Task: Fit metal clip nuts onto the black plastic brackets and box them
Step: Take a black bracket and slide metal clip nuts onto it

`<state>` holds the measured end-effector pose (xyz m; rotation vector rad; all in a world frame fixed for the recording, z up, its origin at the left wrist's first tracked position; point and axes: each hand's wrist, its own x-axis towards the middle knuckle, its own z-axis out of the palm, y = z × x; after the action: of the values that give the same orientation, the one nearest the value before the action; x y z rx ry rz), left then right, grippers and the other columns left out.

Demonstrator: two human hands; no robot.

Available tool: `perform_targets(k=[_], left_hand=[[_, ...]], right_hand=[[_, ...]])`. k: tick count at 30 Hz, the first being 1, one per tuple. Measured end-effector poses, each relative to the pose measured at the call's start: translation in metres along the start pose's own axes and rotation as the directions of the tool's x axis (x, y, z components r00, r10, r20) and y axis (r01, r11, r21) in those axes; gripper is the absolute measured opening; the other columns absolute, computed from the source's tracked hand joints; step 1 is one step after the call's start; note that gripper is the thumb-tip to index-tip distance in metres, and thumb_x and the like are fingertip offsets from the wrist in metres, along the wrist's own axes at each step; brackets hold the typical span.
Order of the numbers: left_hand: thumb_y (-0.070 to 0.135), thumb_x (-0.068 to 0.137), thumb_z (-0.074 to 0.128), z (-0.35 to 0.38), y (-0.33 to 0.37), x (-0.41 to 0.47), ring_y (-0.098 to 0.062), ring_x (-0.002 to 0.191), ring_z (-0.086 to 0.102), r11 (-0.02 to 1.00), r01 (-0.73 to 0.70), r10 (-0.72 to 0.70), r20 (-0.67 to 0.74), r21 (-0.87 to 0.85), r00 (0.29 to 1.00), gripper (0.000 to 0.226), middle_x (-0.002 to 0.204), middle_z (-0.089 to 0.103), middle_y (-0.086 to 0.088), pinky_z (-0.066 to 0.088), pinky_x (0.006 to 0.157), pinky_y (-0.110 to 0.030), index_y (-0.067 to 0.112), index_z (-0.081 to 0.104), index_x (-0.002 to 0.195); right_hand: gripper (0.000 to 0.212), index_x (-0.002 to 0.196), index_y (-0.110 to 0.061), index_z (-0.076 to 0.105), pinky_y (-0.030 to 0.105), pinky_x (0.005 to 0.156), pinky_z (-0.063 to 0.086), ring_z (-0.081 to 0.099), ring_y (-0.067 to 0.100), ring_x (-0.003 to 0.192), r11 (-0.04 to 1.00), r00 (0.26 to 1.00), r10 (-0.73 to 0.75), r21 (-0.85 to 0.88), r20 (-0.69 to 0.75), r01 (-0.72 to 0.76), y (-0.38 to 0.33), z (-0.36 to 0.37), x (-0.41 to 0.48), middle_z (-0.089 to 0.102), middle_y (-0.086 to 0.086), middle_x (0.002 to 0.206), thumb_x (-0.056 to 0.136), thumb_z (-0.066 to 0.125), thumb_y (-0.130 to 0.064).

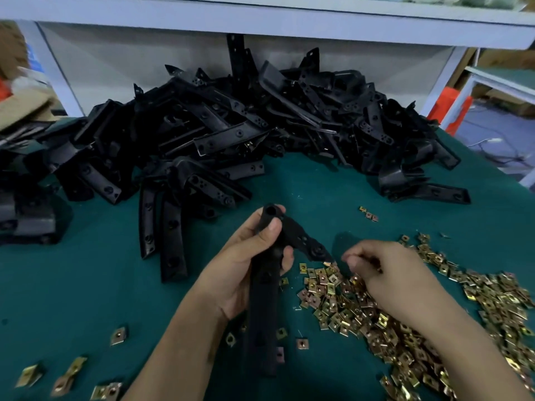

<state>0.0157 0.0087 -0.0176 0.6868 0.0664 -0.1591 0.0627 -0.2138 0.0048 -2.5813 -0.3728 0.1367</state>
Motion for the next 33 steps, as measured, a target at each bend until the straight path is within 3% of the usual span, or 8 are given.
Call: perform_targets(k=[4,6,8,11,16,20,25,33], left_hand=[[0.015,0.081,0.073,0.0,0.0,0.0,-0.014,0.069,0.061,0.999,0.038,-0.037,0.025,-0.031,0.999,0.032,0.086,0.063,-0.005,0.056,0.061,-0.022,0.012,0.072,0.113],[0.016,0.077,0.079,0.0,-0.001,-0.001,-0.013,0.069,0.061,1.0,0.022,-0.021,0.055,0.0,0.998,0.037,0.086,0.062,-0.005,0.056,0.061,-0.022,0.014,0.072,0.114],[0.018,0.069,0.091,0.0,-0.003,-0.001,-0.013,0.07,0.062,1.0,-0.001,-0.001,0.103,0.025,0.995,0.049,0.088,0.063,-0.006,0.057,0.063,-0.021,0.016,0.071,0.114],[0.02,0.065,0.096,-0.002,-0.004,-0.002,-0.014,0.068,0.062,0.998,-0.024,0.015,0.162,0.053,0.987,0.059,0.093,0.063,-0.009,0.056,0.066,-0.021,0.02,0.069,0.116],[0.019,0.079,0.086,-0.002,-0.004,-0.002,-0.016,0.069,0.063,0.999,-0.025,0.015,0.213,0.046,0.977,0.043,0.092,0.064,-0.009,0.056,0.065,-0.023,0.023,0.063,0.116],[0.016,0.091,0.067,-0.003,-0.003,-0.004,-0.015,0.068,0.066,0.997,-0.041,0.025,0.225,0.066,0.974,0.03,0.088,0.068,-0.007,0.055,0.066,-0.024,0.021,0.058,0.119],[0.015,0.091,0.062,-0.003,-0.004,-0.003,-0.016,0.068,0.065,0.996,-0.035,0.014,0.226,0.087,0.974,0.029,0.087,0.067,-0.007,0.054,0.064,-0.024,0.018,0.057,0.119],[0.019,0.088,0.075,-0.008,-0.006,-0.002,-0.016,0.069,0.065,0.977,-0.047,-0.01,0.269,0.206,0.963,0.035,0.088,0.063,-0.011,0.056,0.065,-0.027,0.019,0.059,0.12]], right_hand=[[0.014,0.096,-0.03,0.073,0.02,0.074,0.053,0.068,0.0,0.081,0.938,0.998,-0.05,0.34,-0.048,0.064,-0.009,-0.009,-0.002,0.074,-0.015,0.083,0.097,0.062,-0.021],[0.016,0.1,-0.022,0.073,0.022,0.074,0.057,0.072,0.009,0.08,0.798,0.996,-0.083,0.6,0.016,0.056,-0.02,-0.013,-0.004,0.076,-0.004,0.085,0.097,0.061,-0.012],[0.017,0.104,-0.018,0.074,0.021,0.076,0.058,0.074,0.014,0.083,0.683,0.99,-0.13,0.729,0.059,0.046,-0.03,-0.014,-0.003,0.077,0.004,0.087,0.095,0.062,-0.008],[0.015,0.098,-0.015,0.076,0.02,0.072,0.057,0.074,0.017,0.084,0.526,0.984,-0.15,0.85,0.097,-0.004,-0.043,-0.011,-0.001,0.076,0.014,0.089,0.091,0.065,-0.007],[0.015,0.094,-0.012,0.075,0.021,0.072,0.057,0.072,0.016,0.079,0.367,0.972,-0.184,0.928,0.148,-0.072,-0.052,-0.002,0.004,0.075,0.007,0.087,0.083,0.068,-0.018],[0.013,0.09,-0.009,0.077,0.021,0.069,0.058,0.074,0.018,0.074,0.234,0.964,-0.204,0.964,0.173,-0.123,-0.054,0.004,0.009,0.075,0.008,0.084,0.081,0.069,-0.013],[0.019,0.091,-0.012,0.079,0.024,0.068,0.059,0.075,0.02,0.077,0.149,0.958,-0.204,0.974,0.2,-0.171,-0.05,0.007,0.016,0.076,0.013,0.088,0.074,0.073,-0.007],[0.026,0.091,-0.011,0.074,0.03,0.062,0.059,0.069,0.024,0.067,0.282,0.954,-0.186,0.943,0.237,-0.179,-0.046,0.005,0.016,0.072,0.018,0.08,0.066,0.08,-0.01]])
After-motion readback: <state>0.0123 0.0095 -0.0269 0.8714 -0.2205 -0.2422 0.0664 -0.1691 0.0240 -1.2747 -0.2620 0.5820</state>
